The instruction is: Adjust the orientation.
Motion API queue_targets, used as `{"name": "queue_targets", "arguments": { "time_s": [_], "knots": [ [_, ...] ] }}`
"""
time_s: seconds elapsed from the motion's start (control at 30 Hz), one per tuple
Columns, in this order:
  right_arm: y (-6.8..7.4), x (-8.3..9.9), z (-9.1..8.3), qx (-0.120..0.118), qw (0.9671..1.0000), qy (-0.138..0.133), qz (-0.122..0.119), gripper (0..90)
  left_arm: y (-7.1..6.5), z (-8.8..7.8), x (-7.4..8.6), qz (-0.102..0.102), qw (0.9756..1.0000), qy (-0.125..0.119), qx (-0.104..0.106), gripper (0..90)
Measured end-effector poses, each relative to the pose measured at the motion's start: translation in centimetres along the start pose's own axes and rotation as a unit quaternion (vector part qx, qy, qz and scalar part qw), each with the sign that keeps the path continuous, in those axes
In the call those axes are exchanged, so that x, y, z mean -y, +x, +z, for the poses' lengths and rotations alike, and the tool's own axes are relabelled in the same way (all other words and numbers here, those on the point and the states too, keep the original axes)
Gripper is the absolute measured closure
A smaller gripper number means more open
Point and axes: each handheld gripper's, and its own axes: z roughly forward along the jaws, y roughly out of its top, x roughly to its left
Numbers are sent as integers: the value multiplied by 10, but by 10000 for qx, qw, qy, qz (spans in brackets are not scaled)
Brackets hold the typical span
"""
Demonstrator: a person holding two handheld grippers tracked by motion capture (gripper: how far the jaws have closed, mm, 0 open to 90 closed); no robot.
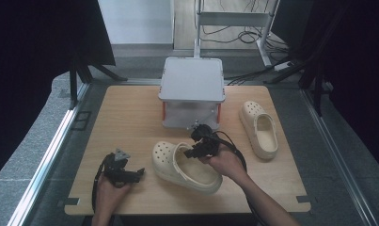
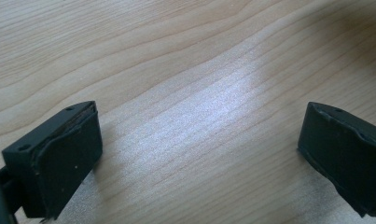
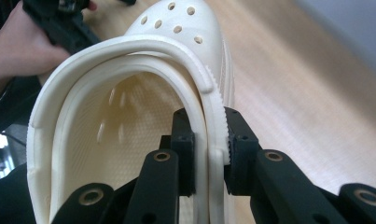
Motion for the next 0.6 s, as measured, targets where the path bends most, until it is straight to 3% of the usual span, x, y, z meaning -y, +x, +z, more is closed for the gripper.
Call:
{"name": "queue_targets", "arguments": {
  "time_s": [0.4, 0.6],
  "knots": [
    [9, 46, 28, -270, 9993, -148, 198, 768, 0, -2, 2, -1, 10000, -12, 10, 0],
    [10, 63, 33, -170, 9999, -15, 19, 765, 1, -3, 3, 10, 10000, -7, 4, 1]
  ]
}}
